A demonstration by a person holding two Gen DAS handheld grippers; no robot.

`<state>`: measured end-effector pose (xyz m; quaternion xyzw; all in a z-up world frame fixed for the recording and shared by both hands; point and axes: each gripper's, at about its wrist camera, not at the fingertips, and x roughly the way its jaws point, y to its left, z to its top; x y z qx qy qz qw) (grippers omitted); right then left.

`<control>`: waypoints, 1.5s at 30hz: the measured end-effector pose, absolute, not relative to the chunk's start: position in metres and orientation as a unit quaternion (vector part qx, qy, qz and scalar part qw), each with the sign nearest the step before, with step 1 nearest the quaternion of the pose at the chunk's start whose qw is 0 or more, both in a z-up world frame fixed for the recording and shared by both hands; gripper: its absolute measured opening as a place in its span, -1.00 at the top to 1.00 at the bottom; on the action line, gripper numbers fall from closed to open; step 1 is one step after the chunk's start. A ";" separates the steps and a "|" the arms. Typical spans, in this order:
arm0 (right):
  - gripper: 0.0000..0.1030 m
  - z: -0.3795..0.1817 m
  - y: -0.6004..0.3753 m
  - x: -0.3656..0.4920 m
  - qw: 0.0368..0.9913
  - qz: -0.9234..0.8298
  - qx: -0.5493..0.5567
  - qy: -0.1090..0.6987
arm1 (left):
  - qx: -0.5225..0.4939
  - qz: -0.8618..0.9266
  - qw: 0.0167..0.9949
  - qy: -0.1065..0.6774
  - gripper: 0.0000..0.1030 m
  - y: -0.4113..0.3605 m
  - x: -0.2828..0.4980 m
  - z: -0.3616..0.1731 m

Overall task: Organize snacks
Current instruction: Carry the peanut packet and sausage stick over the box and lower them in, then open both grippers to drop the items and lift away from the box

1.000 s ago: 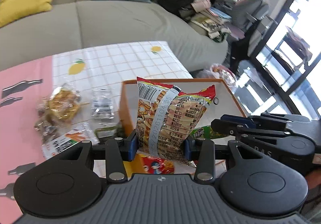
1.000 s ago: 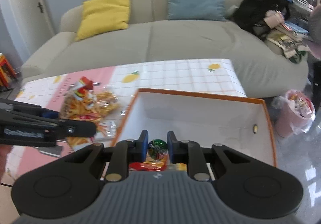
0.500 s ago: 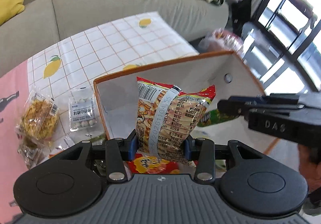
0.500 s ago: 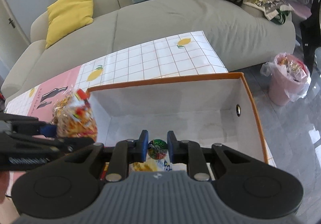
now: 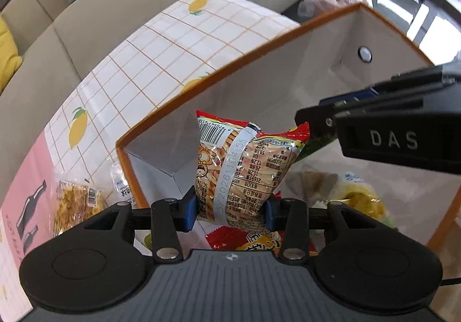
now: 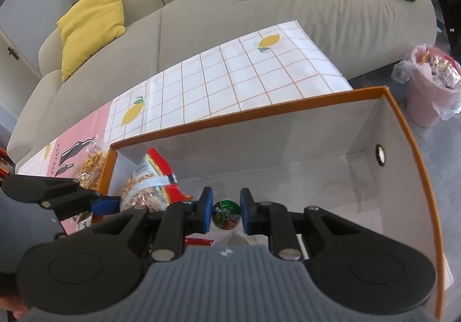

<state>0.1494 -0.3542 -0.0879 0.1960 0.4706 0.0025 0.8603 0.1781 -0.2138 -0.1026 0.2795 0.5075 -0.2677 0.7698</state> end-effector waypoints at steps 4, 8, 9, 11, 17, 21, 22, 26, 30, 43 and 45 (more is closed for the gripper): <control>0.66 -0.097 -0.353 0.157 0.854 0.003 0.202 0.480 | 0.305 -0.262 0.759 0.512 0.04 -0.217 0.180 -0.113; 0.65 -0.104 -0.349 0.157 0.845 0.000 0.195 0.498 | 0.319 -0.263 0.756 0.507 -0.08 -0.218 0.180 -0.118; 0.65 -0.105 -0.349 0.156 0.843 -0.003 0.191 0.503 | 0.319 -0.265 0.756 0.506 -0.08 -0.217 0.180 -0.117; 0.65 -0.105 -0.350 0.153 0.841 -0.001 0.191 0.507 | 0.314 -0.271 0.756 0.506 -0.17 -0.216 0.180 -0.117; 0.63 -0.107 -0.351 0.149 0.831 -0.008 0.175 0.528 | 0.280 -0.289 0.768 0.498 -0.61 -0.205 0.179 -0.104; 0.63 -0.114 -0.353 0.145 0.818 -0.010 0.178 0.547 | 0.230 -0.301 0.775 0.506 -0.62 -0.191 0.181 -0.092; 0.63 -0.116 -0.353 0.145 0.816 -0.011 0.182 0.549 | 0.216 -0.302 0.777 0.508 -0.62 -0.187 0.181 -0.089; 0.62 -0.121 -0.352 0.150 0.809 -0.012 0.189 0.557 | 0.166 -0.303 0.785 0.515 -0.62 -0.174 0.183 -0.076; 0.63 -0.129 -0.347 0.158 0.802 -0.001 0.190 0.566 | 0.118 -0.299 0.788 0.525 -0.62 -0.161 0.188 -0.067; 0.34 -0.139 -0.325 0.166 0.797 0.002 0.136 0.588 | 0.100 -0.296 0.791 0.526 -0.62 -0.155 0.186 -0.064; 0.33 -0.131 -0.326 0.162 0.807 -0.003 0.118 0.579 | 0.098 -0.294 0.793 0.524 -0.62 -0.154 0.184 -0.061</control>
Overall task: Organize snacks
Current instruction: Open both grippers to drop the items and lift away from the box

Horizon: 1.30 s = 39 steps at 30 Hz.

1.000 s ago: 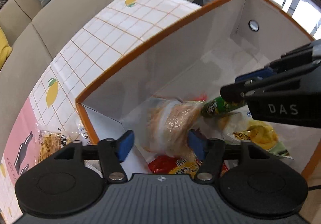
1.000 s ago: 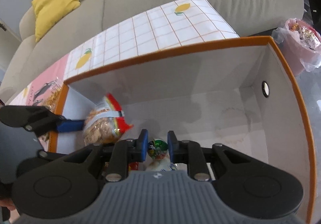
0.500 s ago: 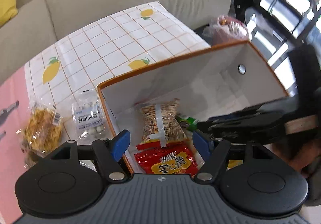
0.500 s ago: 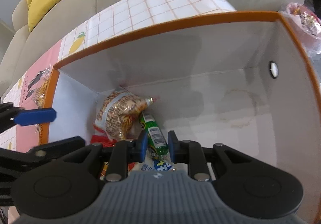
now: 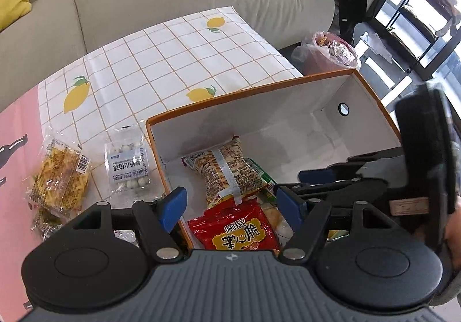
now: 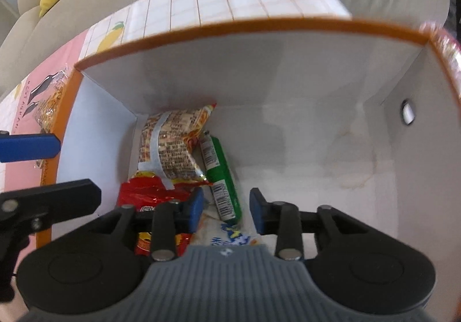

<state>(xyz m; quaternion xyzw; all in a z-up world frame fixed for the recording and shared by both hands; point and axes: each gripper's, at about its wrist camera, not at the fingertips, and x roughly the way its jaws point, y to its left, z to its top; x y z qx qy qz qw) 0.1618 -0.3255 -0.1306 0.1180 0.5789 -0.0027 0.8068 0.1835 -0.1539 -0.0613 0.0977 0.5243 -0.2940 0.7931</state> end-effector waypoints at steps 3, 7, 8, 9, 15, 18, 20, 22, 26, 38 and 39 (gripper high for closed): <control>0.20 -0.116 -0.324 0.152 0.821 -0.011 0.087 0.564 | 0.093 -0.299 0.796 0.518 -0.62 -0.152 0.178 -0.055; 0.05 -0.095 -0.318 0.134 0.842 -0.021 0.053 0.536 | 0.084 -0.298 0.805 0.506 -0.62 -0.146 0.168 -0.043; 0.00 -0.090 -0.314 0.131 0.848 -0.022 0.048 0.528 | 0.081 -0.297 0.808 0.503 -0.62 -0.144 0.166 -0.040; -0.01 -0.084 -0.310 0.125 0.854 -0.022 0.043 0.518 | 0.078 -0.295 0.811 0.499 -0.62 -0.141 0.163 -0.037; -0.16 -0.057 -0.290 0.094 0.883 -0.028 0.033 0.468 | 0.068 -0.282 0.833 0.472 -0.61 -0.122 0.139 -0.021; -0.16 -0.046 -0.277 0.076 0.893 -0.029 0.039 0.447 | 0.066 -0.268 0.845 0.457 -0.61 -0.110 0.126 -0.017; -0.18 -0.042 -0.268 0.068 0.899 -0.029 0.044 0.434 | 0.059 -0.258 0.853 0.451 -0.61 -0.099 0.118 -0.015; -0.24 -0.037 -0.257 0.057 0.905 -0.028 0.048 0.422 | 0.049 -0.248 0.857 0.448 -0.60 -0.088 0.113 -0.015; -0.26 -0.031 -0.232 0.040 0.914 -0.023 0.044 0.402 | 0.033 -0.222 0.868 0.444 -0.59 -0.060 0.101 -0.016; -0.47 -0.033 -0.164 0.018 0.935 -0.005 0.005 0.354 | -0.001 -0.138 0.883 0.449 -0.53 0.026 0.075 -0.043; -0.47 -0.034 -0.158 0.018 0.936 -0.003 -0.003 0.353 | -0.004 -0.136 0.883 0.450 -0.53 0.032 0.073 -0.045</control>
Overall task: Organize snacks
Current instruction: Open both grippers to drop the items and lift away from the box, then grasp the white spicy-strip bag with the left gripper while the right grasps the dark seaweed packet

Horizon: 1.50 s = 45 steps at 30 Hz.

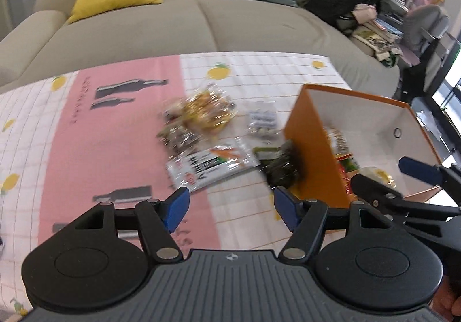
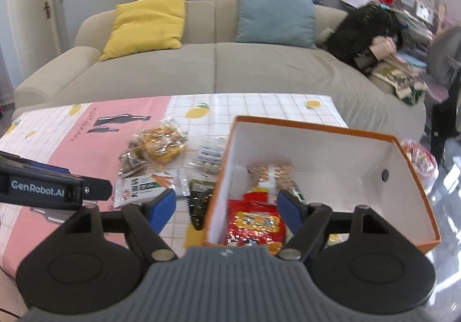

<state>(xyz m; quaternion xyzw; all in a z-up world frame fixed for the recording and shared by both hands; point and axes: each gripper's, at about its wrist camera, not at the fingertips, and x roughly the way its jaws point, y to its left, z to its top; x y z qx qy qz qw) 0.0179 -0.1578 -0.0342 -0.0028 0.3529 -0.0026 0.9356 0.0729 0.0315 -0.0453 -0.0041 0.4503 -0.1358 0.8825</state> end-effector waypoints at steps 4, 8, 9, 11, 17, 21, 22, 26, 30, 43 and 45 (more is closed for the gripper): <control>-0.47 -0.038 -0.138 0.019 0.935 0.015 -0.028 0.353 | -0.015 -0.135 0.882 0.451 -0.52 0.054 0.067 -0.055; -0.47 -0.044 -0.117 0.020 0.936 0.036 -0.060 0.345 | -0.024 -0.142 0.877 0.458 -0.50 0.070 0.064 -0.065; -0.47 -0.046 -0.112 0.019 0.936 0.043 -0.072 0.343 | -0.026 -0.144 0.876 0.460 -0.50 0.072 0.064 -0.067; -0.46 -0.050 -0.102 0.020 0.936 0.056 -0.097 0.334 | -0.026 -0.151 0.874 0.460 -0.48 0.076 0.064 -0.072; -0.10 -0.065 -0.082 0.029 0.926 0.083 -0.154 0.336 | -0.012 -0.165 0.868 0.468 -0.40 0.080 0.074 -0.085; -0.05 -0.072 -0.079 0.045 0.904 0.105 -0.215 0.354 | 0.016 -0.180 0.858 0.481 -0.40 0.079 0.088 -0.092; -0.06 -0.073 -0.079 0.052 0.894 0.119 -0.235 0.363 | 0.027 -0.188 0.855 0.482 -0.40 0.078 0.092 -0.093; -0.06 -0.077 -0.082 0.080 0.848 0.170 -0.286 0.412 | 0.058 -0.212 0.845 0.487 -0.40 0.076 0.108 -0.098; -0.06 -0.082 -0.086 0.107 0.808 0.210 -0.307 0.458 | 0.098 -0.246 0.835 0.483 -0.49 0.068 0.123 -0.107; -0.06 -0.120 -0.083 0.175 0.678 0.312 -0.370 0.554 | 0.180 -0.350 0.797 0.458 -0.59 0.036 0.166 -0.139; -0.06 -0.124 -0.084 0.183 0.665 0.322 -0.376 0.559 | 0.189 -0.360 0.789 0.461 -0.59 0.029 0.174 -0.144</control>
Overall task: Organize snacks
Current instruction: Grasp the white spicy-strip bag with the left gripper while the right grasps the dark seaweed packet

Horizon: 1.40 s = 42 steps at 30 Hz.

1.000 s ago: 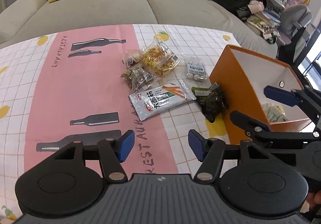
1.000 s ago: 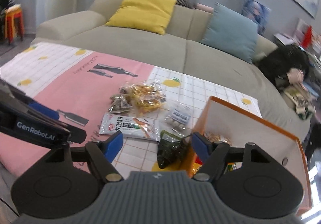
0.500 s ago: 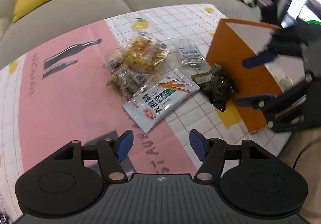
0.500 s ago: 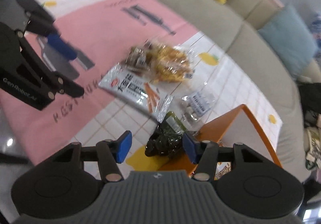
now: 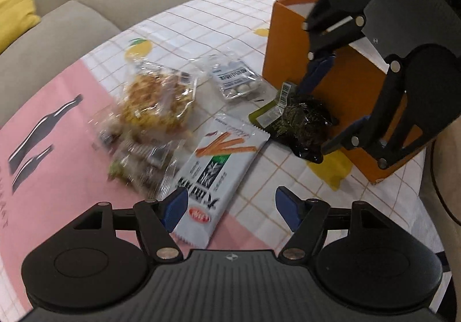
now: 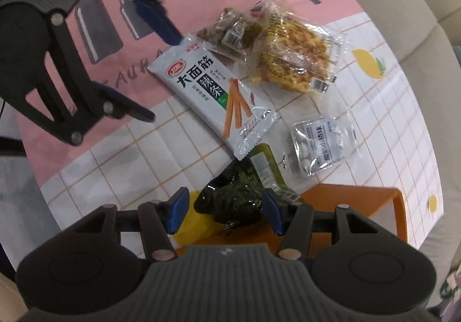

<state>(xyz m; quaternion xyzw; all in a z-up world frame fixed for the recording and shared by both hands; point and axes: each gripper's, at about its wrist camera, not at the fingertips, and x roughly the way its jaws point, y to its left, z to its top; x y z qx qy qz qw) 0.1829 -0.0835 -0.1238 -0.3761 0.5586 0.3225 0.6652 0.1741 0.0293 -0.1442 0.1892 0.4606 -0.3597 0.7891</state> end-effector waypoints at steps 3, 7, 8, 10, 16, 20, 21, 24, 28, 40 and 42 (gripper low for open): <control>-0.06 -0.130 -0.084 0.191 0.647 0.338 -0.385 0.565 | 0.200 -0.370 0.779 0.465 -0.59 0.020 0.187 -0.151; -0.06 -0.138 -0.084 0.198 0.625 0.350 -0.399 0.573 | 0.220 -0.377 0.764 0.476 -0.59 0.013 0.202 -0.162; -0.06 -0.140 -0.084 0.198 0.621 0.352 -0.404 0.572 | 0.225 -0.379 0.758 0.482 -0.59 0.011 0.206 -0.165; -0.06 -0.142 -0.084 0.200 0.615 0.356 -0.409 0.572 | 0.234 -0.386 0.753 0.478 -0.62 0.009 0.210 -0.169; -0.06 -0.151 -0.083 0.203 0.608 0.360 -0.407 0.579 | 0.254 -0.397 0.732 0.492 -0.73 0.001 0.223 -0.177; 0.09 -0.160 -0.085 0.200 0.603 0.361 -0.409 0.583 | 0.254 -0.393 0.735 0.491 -0.74 0.002 0.220 -0.179; 0.08 -0.162 -0.085 0.199 0.603 0.358 -0.411 0.582 | 0.254 -0.388 0.736 0.493 -0.69 0.002 0.219 -0.179; 0.12 -0.162 -0.084 0.196 0.608 0.355 -0.410 0.579 | 0.242 -0.366 0.741 0.508 -0.38 0.002 0.216 -0.177; 0.18 -0.159 -0.085 0.195 0.621 0.347 -0.393 0.582 | 0.217 -0.316 0.751 0.538 -0.33 0.012 0.209 -0.176; 0.42 -0.144 -0.067 0.187 0.718 0.266 -0.176 0.618 | 0.040 -0.142 0.781 0.607 -0.33 0.058 0.182 -0.174; 0.47 -0.142 -0.062 0.181 0.733 0.258 -0.147 0.611 | 0.022 -0.122 0.782 0.610 -0.33 0.059 0.180 -0.174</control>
